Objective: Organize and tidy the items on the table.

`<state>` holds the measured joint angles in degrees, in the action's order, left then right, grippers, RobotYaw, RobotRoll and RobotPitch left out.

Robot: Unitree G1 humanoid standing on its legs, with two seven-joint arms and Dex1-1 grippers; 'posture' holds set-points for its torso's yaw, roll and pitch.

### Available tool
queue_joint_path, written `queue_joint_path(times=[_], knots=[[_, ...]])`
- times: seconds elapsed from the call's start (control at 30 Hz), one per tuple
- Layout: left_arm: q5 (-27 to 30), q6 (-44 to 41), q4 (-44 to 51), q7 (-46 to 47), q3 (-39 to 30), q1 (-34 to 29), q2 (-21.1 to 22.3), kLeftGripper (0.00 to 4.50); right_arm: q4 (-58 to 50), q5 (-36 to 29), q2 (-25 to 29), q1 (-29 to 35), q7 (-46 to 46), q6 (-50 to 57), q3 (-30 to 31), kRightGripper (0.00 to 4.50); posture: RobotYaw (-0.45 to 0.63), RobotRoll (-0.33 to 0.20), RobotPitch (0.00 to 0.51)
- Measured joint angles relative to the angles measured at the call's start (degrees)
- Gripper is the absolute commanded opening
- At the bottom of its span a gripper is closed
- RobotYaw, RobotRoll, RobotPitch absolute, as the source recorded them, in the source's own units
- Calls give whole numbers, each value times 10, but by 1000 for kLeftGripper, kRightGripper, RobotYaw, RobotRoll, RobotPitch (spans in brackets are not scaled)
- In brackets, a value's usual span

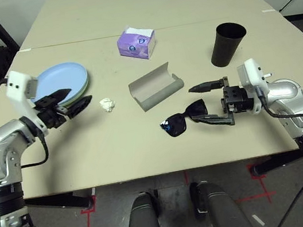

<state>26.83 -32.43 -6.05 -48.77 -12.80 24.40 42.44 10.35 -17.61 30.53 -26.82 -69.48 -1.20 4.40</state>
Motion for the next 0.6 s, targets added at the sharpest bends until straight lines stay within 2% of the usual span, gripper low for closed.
queue_joint_path(times=[0.23,0.6], knots=[[-2,5,-1,4,5,10,-8,4469,1,8,-4,0,61,52,-4,4500,21,0,154],[-6,23,-21,5,11,16,-19,4469,-62,-83,-4,12,78,116,-73,4500,6,0,155]])
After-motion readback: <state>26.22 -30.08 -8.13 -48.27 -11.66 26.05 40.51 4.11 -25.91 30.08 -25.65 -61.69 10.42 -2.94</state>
